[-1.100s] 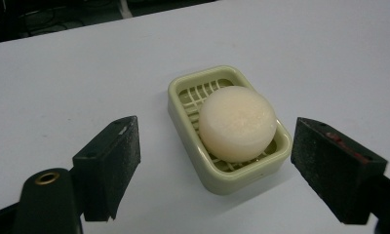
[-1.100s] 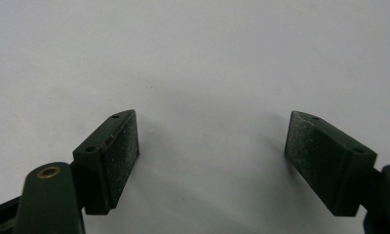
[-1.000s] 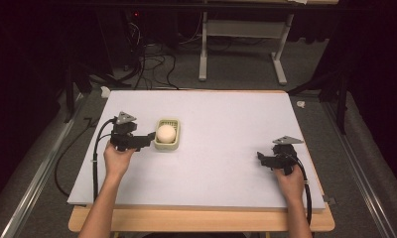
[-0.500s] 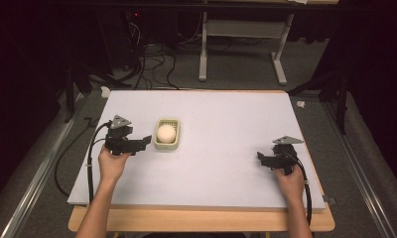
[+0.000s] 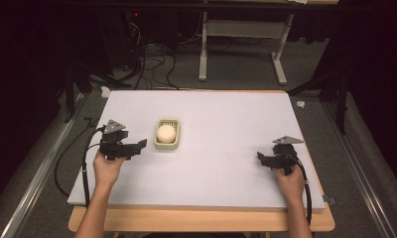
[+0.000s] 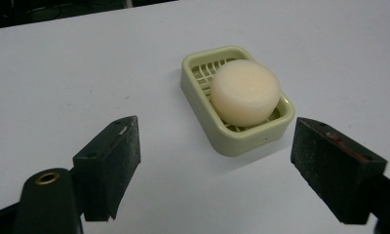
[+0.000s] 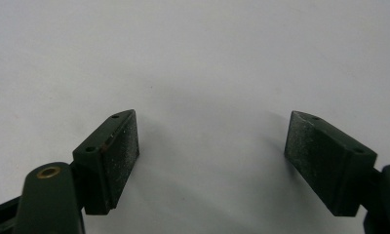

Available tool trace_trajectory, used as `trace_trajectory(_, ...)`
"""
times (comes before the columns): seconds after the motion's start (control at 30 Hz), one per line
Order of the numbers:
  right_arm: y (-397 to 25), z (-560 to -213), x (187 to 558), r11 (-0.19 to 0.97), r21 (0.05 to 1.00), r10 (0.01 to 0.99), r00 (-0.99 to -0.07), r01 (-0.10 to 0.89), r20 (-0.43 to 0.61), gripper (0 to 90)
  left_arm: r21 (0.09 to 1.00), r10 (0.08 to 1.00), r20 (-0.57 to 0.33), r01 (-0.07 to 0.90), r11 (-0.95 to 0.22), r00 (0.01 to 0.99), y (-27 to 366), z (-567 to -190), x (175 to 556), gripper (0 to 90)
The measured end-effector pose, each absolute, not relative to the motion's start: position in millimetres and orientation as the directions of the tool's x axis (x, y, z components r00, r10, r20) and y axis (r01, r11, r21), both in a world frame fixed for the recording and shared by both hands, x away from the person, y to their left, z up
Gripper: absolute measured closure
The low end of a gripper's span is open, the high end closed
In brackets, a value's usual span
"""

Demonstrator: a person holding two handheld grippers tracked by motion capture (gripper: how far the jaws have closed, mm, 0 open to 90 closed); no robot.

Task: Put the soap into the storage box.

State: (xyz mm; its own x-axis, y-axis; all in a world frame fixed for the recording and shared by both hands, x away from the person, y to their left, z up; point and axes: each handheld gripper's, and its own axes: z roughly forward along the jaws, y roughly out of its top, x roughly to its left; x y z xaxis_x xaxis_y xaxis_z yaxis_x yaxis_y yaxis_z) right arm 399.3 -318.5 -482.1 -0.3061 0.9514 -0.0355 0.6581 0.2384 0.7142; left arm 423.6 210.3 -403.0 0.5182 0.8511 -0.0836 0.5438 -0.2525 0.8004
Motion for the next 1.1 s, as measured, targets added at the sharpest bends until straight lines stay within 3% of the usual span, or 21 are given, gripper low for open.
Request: trace_trajectory(1.1,-318,-482,399,0.239,0.715,0.952,-0.304,0.657,-0.039,20.7,0.793,0.870,-0.112,0.571,-0.213,0.480,236,-424,406,19.4)
